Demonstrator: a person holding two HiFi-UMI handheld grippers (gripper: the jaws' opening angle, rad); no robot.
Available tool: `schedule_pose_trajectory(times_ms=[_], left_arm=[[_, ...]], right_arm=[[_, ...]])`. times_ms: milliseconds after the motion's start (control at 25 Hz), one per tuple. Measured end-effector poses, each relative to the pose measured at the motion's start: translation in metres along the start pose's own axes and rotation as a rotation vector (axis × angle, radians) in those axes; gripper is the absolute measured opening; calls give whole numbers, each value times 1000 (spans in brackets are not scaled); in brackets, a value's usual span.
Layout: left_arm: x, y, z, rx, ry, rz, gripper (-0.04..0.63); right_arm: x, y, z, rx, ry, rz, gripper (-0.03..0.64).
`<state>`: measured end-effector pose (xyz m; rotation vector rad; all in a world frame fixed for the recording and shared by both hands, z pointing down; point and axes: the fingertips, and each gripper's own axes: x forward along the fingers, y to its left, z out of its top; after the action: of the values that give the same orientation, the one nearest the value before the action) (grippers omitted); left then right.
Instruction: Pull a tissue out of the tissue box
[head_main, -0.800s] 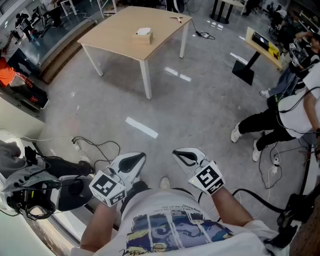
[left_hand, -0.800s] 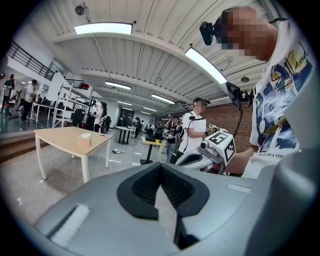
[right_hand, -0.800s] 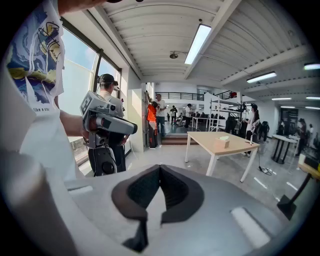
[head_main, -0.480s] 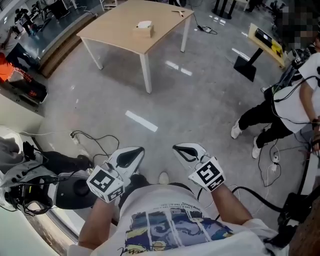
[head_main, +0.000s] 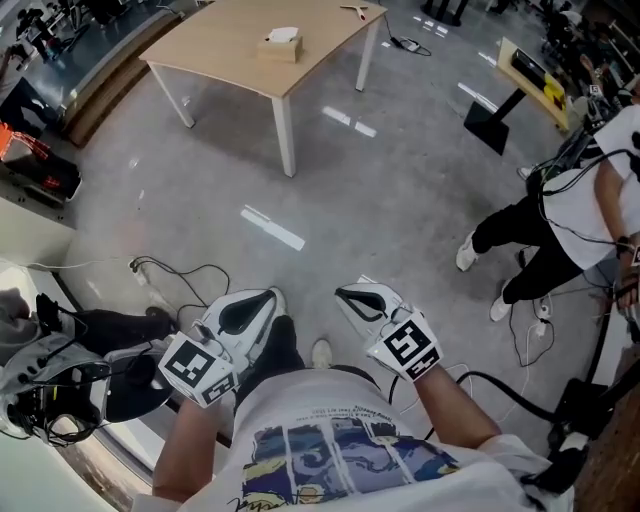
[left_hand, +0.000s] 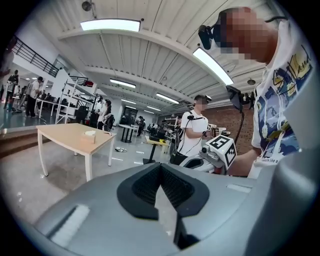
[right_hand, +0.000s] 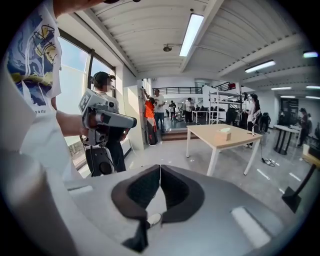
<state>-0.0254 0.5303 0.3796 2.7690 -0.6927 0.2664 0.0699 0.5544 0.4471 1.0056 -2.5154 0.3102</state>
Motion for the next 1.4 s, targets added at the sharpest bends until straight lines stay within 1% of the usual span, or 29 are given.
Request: schedule_pose_trajectory(times_ms=[120,240,440,640,720,920,960,1080,1200,1400], left_arm=[[5,24,6,7,-10,-11,3],[12,57,16,3,-27,-22,3],[24,111,39,4,-51,-59,3],[27,167,59,52,-51,-92,3],[29,188,64,61,-45,-100,3],[38,222,69,39,-60,-102,3],[42,229,69,34,-62,-101,5],[61,243,70,23,-50,-101,11],[84,254,76,30,-35,-98,23],[140,282,105,44,-26,-55,25]], right_arm=[[19,-11,12,5,-9,-12,12],[44,-24,28,-12,0,-19,14],[86,-52,62,-18,9,-61,21],[133,-72,98,-24,10,-81,26],[150,-79,110,-33,6,-93,26],[177,-90,120,-40,37,-86,27],[181,-95,120,-38,43,-81,39],[187,-119,118,-20,52,-76,50],[191,-152,118,-7,39,-81,51],[204,-225,131,-17,-2,-64,51]])
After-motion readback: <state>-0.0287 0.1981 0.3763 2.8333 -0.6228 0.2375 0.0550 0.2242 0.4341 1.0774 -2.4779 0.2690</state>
